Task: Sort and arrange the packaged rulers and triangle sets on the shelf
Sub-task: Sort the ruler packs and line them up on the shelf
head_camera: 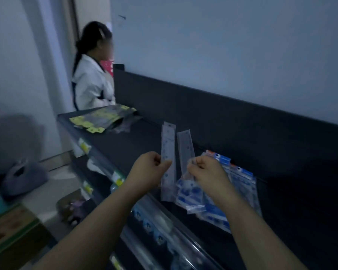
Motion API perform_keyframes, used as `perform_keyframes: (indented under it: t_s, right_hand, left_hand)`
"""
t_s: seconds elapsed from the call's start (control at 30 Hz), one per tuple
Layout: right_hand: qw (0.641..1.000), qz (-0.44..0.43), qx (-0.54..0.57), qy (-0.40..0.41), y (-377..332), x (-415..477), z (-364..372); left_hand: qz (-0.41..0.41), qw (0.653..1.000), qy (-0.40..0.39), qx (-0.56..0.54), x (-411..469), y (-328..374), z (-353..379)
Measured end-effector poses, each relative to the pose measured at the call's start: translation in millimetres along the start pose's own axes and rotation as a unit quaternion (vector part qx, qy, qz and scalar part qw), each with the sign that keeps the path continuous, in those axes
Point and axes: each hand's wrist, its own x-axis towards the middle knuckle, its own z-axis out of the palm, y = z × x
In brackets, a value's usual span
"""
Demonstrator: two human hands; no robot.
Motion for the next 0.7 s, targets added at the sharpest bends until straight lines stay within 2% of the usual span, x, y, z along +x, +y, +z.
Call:
perform_keyframes:
  t_s: [0.23,0.33,0.7]
  right_hand:
    - [0.999,0.000,0.013,-0.038,-24,66,83]
    - [0.999,0.013,0.029,-0.045,-34,98,128]
    - [0.995,0.075,0.056,0.014,-66,197,272]
  left_hand:
    - [-0.023,0.999,0.035,-0.004,63,-64,-61]
    - [-0.022,0.999,0.033,0.031,99,-93,-90]
    - [0.024,0.991,-0.004,0.130,233,-191,-188]
